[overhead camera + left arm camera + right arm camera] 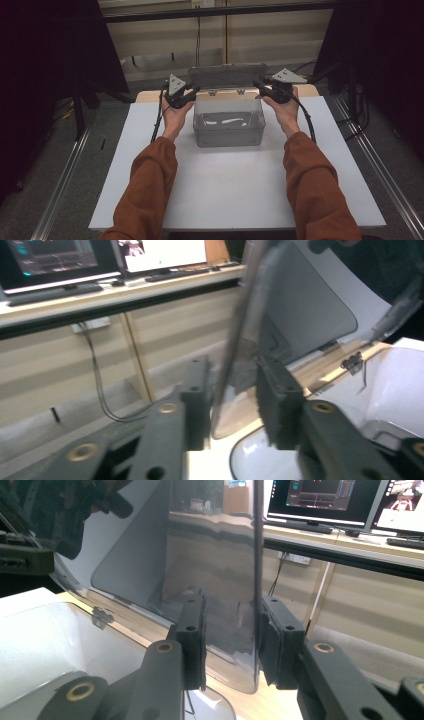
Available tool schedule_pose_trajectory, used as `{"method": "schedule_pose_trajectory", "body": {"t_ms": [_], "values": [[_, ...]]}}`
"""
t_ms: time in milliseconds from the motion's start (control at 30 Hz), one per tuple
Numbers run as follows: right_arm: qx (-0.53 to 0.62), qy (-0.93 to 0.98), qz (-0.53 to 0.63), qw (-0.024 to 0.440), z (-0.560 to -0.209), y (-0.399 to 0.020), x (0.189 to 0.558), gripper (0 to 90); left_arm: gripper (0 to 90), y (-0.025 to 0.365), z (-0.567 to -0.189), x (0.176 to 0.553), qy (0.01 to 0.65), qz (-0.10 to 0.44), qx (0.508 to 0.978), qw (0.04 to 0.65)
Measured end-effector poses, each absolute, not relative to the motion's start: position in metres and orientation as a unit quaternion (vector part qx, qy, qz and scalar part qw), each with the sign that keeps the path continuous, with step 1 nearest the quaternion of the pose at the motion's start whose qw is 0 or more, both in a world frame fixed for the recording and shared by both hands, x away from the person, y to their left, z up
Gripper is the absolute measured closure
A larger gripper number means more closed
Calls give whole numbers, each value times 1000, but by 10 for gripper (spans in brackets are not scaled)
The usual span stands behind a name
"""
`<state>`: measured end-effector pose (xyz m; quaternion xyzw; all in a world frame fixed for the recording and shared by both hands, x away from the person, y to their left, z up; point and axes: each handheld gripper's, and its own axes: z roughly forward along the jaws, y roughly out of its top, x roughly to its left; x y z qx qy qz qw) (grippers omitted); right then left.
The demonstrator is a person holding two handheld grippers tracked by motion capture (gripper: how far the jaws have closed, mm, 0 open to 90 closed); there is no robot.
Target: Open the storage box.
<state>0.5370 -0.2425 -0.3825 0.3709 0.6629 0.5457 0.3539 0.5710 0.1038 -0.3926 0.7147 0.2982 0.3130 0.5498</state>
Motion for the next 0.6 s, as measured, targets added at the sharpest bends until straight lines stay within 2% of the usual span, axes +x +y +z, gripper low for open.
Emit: {"method": "schedule_pose_trajectory", "body": {"t_ms": [600], "values": [[404, 656, 551, 321, -397, -245, 549, 637, 704, 105, -399, 581, 310, 294, 715, 553]]}}
